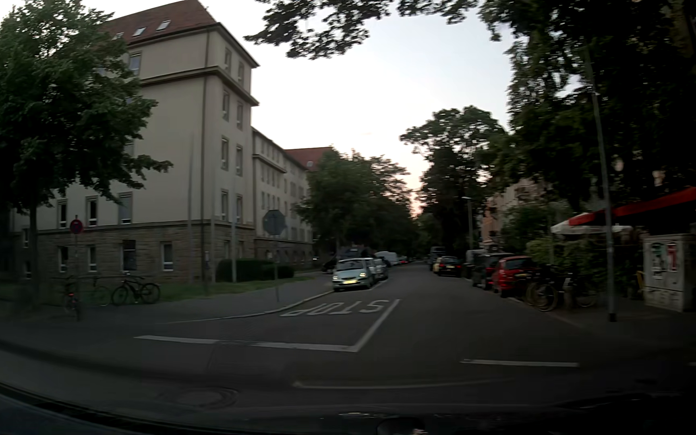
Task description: Follow the waypoints while adhering to traffic rules and regulations
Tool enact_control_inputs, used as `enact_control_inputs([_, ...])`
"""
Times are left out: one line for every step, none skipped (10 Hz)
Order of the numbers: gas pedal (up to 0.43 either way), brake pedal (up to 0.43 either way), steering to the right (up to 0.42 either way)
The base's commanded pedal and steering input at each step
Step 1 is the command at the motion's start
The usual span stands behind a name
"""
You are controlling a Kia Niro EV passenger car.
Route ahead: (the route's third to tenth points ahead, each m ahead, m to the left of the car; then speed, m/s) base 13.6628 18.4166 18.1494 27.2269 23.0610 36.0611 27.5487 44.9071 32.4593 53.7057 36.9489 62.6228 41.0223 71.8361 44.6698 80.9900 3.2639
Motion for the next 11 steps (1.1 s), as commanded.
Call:
enact_control_inputs([0.268,0.000,-0.561])
enact_control_inputs([0.268,0.000,-0.586])
enact_control_inputs([0.268,0.000,-0.596])
enact_control_inputs([0.260,0.000,-0.598])
enact_control_inputs([0.248,0.000,-0.590])
enact_control_inputs([0.248,0.000,-0.574])
enact_control_inputs([0.240,0.000,-0.559])
enact_control_inputs([0.240,0.000,-0.540])
enact_control_inputs([0.240,0.000,-0.515])
enact_control_inputs([0.240,0.000,-0.489])
enact_control_inputs([0.240,0.000,-0.467])
